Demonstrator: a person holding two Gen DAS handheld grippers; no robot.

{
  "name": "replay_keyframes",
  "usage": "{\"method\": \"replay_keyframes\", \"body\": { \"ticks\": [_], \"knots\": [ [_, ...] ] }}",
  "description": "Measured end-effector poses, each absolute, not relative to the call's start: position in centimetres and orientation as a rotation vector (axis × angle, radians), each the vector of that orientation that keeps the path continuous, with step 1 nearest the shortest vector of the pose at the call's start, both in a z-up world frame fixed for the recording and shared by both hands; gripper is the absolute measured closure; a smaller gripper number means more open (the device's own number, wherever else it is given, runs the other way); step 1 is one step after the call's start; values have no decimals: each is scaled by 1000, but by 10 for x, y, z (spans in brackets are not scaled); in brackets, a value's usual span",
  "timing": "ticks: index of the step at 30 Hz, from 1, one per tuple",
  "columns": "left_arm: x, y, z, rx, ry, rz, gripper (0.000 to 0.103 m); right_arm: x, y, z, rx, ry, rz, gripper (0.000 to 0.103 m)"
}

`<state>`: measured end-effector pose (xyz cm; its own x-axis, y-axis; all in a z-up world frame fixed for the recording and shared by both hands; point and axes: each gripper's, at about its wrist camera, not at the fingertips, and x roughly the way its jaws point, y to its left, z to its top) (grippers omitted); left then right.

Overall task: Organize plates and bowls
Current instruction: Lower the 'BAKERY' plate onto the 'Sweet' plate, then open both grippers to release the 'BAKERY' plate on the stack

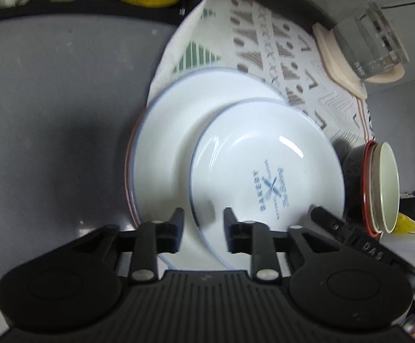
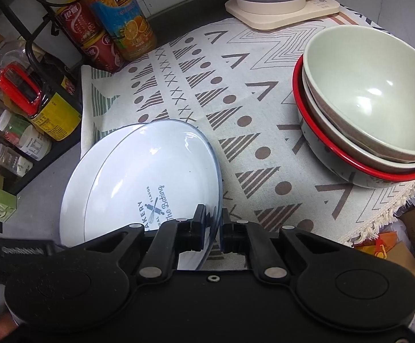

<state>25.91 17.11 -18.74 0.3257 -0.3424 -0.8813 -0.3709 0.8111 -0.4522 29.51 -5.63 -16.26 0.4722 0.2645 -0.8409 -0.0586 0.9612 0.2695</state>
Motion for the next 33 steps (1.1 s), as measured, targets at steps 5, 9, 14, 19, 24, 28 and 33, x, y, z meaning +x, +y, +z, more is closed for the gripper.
{"method": "replay_keyframes", "body": {
  "ticks": [5, 9, 14, 19, 24, 28, 33],
  "knots": [
    [263, 179, -171, -626, 1232, 44, 47, 296, -54, -165, 206, 1065, 189, 93],
    [263, 189, -165, -604, 1193, 78, 43, 297, -51, -167, 200, 1073, 187, 92],
    [264, 195, -177, -587, 1208, 99, 43, 297, -49, -172, 195, 1080, 189, 90],
    [263, 196, -194, -628, 1240, 100, 43, 298, -48, -174, 190, 1078, 192, 90],
    [263, 194, -197, -624, 1218, 100, 48, 299, -47, -177, 185, 1084, 190, 85],
    [262, 201, -200, -656, 1208, 125, 60, 299, -45, -180, 190, 1090, 191, 83],
    [258, 211, -202, -700, 1195, 117, 66, 301, -42, -183, 193, 1105, 193, 83]
  ]
}}
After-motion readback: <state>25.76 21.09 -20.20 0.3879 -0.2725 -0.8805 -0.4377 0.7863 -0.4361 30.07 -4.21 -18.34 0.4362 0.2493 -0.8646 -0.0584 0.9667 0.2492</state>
